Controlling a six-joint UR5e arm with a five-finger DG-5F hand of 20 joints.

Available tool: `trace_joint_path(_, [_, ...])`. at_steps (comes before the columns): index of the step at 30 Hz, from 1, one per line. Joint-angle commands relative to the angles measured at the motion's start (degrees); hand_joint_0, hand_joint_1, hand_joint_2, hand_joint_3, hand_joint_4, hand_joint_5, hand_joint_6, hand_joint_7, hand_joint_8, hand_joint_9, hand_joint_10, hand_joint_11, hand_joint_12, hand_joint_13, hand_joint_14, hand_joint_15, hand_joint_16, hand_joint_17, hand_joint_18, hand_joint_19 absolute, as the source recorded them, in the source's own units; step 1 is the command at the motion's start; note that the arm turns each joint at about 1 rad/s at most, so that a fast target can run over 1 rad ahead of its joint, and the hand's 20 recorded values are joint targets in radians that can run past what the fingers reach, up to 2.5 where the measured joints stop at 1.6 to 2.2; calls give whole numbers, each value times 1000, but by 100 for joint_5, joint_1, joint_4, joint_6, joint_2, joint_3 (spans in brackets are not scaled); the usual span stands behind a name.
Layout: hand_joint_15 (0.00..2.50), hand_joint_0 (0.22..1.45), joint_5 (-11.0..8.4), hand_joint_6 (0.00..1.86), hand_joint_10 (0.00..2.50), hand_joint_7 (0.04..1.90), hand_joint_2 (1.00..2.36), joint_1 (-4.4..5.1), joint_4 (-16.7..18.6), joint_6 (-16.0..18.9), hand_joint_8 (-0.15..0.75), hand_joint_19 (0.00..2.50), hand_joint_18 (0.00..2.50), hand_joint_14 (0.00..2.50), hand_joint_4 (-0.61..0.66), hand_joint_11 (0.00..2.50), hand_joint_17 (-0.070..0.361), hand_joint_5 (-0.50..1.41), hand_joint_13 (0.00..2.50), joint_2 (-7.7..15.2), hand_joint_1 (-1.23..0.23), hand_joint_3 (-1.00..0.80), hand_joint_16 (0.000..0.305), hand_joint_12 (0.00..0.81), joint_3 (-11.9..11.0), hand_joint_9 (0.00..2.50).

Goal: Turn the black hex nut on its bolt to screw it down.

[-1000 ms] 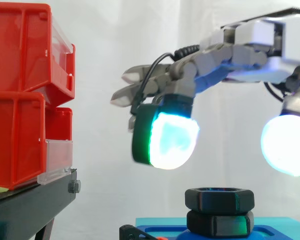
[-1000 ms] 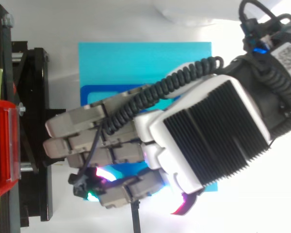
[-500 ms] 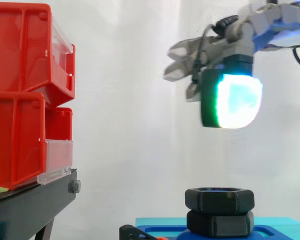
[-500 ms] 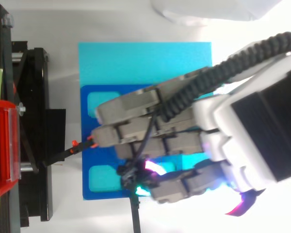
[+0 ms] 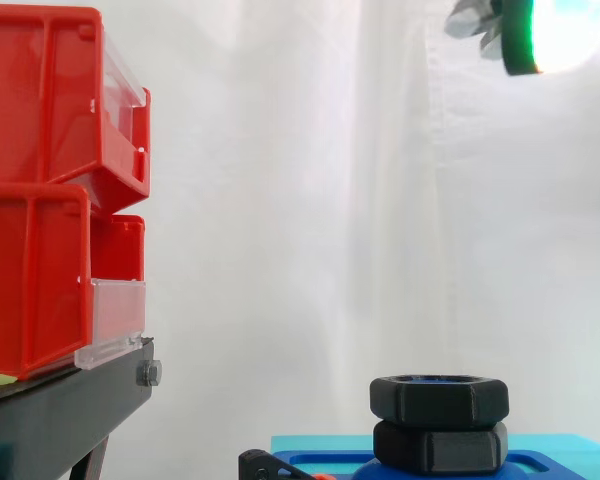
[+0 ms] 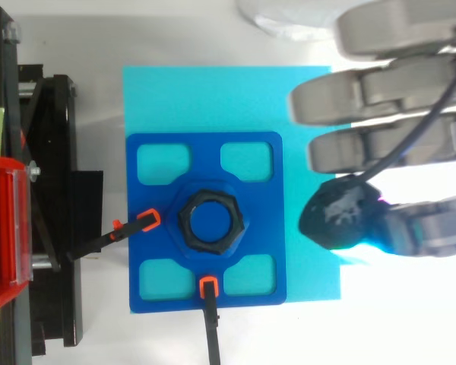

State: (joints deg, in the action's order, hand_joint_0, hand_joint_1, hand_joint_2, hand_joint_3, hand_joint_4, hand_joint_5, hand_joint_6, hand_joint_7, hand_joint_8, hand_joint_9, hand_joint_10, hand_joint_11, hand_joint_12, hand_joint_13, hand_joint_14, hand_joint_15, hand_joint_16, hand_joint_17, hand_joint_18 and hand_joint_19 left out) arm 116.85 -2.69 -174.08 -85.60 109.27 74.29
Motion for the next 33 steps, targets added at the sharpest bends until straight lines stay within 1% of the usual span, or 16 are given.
trace_joint_path(1, [0, 435, -128, 503, 5, 861, 1000, 6, 1210, 756, 231, 0, 150, 0, 140, 157, 127, -235, 284, -143, -442, -500, 56, 326, 1431, 526])
trace_joint_path(3, [0, 438, -181, 503, 6, 865, 1000, 32, 1210, 967, 231, 0, 157, 0, 140, 162, 122, -234, 295, -134, -441, -500, 54, 322, 1439, 528])
trace_joint_path(5, [0, 440, -225, 503, 5, 864, 1000, 32, 1201, 1037, 230, 0, 161, 0, 140, 158, 119, -233, 299, -134, -435, -500, 53, 318, 1431, 530])
trace_joint_path(6, [0, 440, -312, 503, 5, 864, 1000, 32, 1201, 1107, 231, 0, 160, 0, 139, 150, 118, -233, 299, -91, -435, -500, 53, 318, 1439, 530])
trace_joint_path(10, [0, 442, -497, 503, 5, 861, 1000, 23, 1219, 1248, 229, 0, 163, 0, 137, 156, 116, -234, 301, -91, -428, -500, 52, 312, 1439, 530])
trace_joint_path(14, [0, 444, -743, 503, 5, 857, 1000, 14, 1183, 1564, 226, 0, 162, 0, 133, 152, 116, -235, 303, -91, -422, -500, 51, 305, 1439, 529])
trace_joint_path(16, [0, 447, -884, 503, 6, 857, 1000, 14, 1043, 1810, 219, 1, 168, 0, 131, 165, 114, -235, 323, -91, -424, -500, 51, 293, 1439, 550])
trace_joint_path(17, [0, 453, -884, 503, 5, 858, 1000, 14, 1043, 1810, 220, 0, 174, 0, 128, 157, 112, -235, 333, -91, -423, -500, 50, 290, 1439, 571])
trace_joint_path(18, [0, 453, -954, 503, 5, 858, 1000, 6, 911, 1960, 222, 0, 176, 0, 129, 159, 112, -235, 334, -82, -419, -500, 50, 291, 1448, 579])
trace_joint_path(20, [0, 450, -1042, 503, 4, 830, 1000, -3, 682, 2153, 224, 0, 191, 0, 111, 108, 115, -248, 300, -91, -408, -500, 51, 308, 1439, 528])
trace_joint_path(21, [0, 449, -1095, 503, 1, 819, 1000, -3, 524, 2355, 219, 0, 194, 0, 108, 79, 116, -253, 289, -91, -398, -500, 52, 313, 1439, 499])
trace_joint_path(23, [0, 448, -1130, 503, 0, 781, 1000, -3, 419, 2522, 225, 0, 195, 0, 93, 13, 119, -263, 246, -91, -374, -500, 53, 323, 1439, 448])
trace_joint_path(24, [0, 449, -1174, 503, 0, 769, 1000, -21, 146, 2830, 224, 0, 191, 0, 92, 0, 121, -265, 232, -91, -368, -500, 54, 325, 1439, 430])
trace_joint_path(27, [0, 450, -1288, 502, 0, 739, 1000, -38, -144, 3208, 224, 0, 188, 0, 86, 0, 122, -271, 196, -91, -351, -500, 54, 334, 1439, 380])
trace_joint_path(30, [0, 453, -1420, 502, 0, 713, 1000, -30, -170, 3331, 218, 0, 130, 0, 77, 0, 130, -278, 142, -91, -330, -500, 58, 338, 1439, 332])
trace_joint_path(33, [0, 454, -1429, 502, 0, 713, 1000, -38, -161, 3313, 216, 0, 123, 0, 75, 0, 130, -280, 122, -91, -331, -500, 58, 333, 1439, 323])
